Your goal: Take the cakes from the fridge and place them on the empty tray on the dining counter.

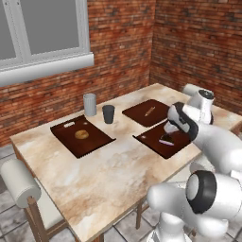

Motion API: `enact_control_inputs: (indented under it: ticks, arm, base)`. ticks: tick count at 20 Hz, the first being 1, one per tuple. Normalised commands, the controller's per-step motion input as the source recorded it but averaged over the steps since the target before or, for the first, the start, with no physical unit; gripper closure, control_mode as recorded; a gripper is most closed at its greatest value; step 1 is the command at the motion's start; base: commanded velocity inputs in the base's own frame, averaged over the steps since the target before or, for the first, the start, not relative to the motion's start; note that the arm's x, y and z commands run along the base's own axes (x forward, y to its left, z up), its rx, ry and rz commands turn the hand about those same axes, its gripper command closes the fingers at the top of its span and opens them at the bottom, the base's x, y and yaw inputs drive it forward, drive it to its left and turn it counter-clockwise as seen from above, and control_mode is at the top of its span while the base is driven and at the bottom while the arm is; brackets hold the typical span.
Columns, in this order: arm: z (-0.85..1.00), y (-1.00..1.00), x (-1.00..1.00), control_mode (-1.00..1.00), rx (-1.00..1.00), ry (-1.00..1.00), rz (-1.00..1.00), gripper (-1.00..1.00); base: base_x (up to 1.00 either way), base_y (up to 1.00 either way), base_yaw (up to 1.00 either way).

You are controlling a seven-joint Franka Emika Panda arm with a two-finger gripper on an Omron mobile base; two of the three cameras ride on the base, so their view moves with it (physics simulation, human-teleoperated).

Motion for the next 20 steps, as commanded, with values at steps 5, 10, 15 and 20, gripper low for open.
enact_control_inputs:
  ticks: [5, 10, 15, 20]
  arm:
    - [0.94, 0.61, -0.74, -1.0, 0.0, 0.04, -0.09, -1.0]
    - [0.98, 0.27, -0.88, -1.0, 0.0, 0.05, 0.0, -1.0]
    - [1.0, 0.0, -1.0, -1.0, 0.0, 0.0, 0.0, -1.0]
    - [0.74, 0.02, -1.0, -1.0, 0.0, -0.09, 0.0, -1.0]
  base:
    - [0.0, 0.0, 0.0]
    - [0.0, 0.0, 0.0]
    - [0.0, 0.0, 0.0]
    - [0.0, 0.0, 0.0]
